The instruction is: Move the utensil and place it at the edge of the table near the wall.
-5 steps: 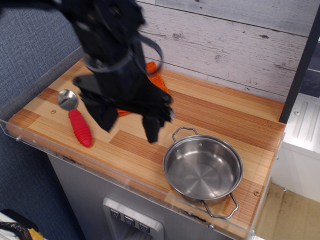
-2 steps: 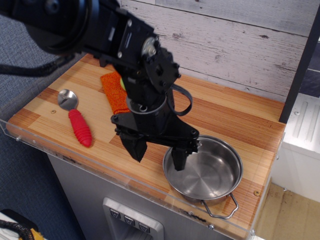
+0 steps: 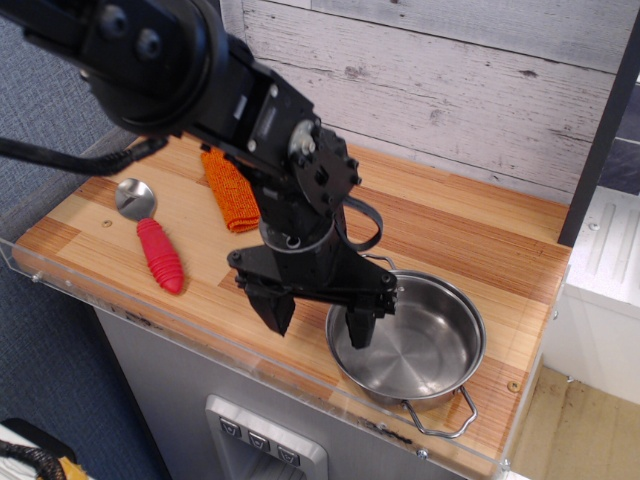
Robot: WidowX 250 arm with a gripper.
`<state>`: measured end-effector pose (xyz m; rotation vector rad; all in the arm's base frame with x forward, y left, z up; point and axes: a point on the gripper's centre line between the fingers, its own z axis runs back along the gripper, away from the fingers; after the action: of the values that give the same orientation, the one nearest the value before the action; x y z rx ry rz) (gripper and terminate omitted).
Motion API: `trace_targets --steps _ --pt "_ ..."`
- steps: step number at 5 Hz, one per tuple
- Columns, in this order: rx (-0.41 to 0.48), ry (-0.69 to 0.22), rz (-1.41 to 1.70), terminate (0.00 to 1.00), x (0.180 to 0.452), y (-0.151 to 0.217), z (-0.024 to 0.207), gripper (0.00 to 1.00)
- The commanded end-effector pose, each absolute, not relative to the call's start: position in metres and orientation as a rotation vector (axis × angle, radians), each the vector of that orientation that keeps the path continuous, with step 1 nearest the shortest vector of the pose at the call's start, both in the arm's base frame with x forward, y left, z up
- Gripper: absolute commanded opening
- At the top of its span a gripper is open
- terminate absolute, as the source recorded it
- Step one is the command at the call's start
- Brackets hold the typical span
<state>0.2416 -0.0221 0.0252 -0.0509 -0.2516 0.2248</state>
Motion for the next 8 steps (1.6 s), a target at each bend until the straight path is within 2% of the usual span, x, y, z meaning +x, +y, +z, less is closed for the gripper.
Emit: trace_targets --steps 1,3,4,6,8 --pt "-0.050 -0.241 0.242 0.00 0.251 -0.026 0.014 0.00" --pt "-0.122 -0.299 0.257 0.00 0.251 -0.028 0.024 0.00" --pt "-0.129 -0.315 0.277 0.00 0.251 -0.029 0.029 0.00" --pt "-0.176 -0.364 0.323 0.00 0.253 -0.029 0.051 0.00" --pt "-0.272 -0.362 0.509 0.00 0.274 -0.020 0.064 0.00"
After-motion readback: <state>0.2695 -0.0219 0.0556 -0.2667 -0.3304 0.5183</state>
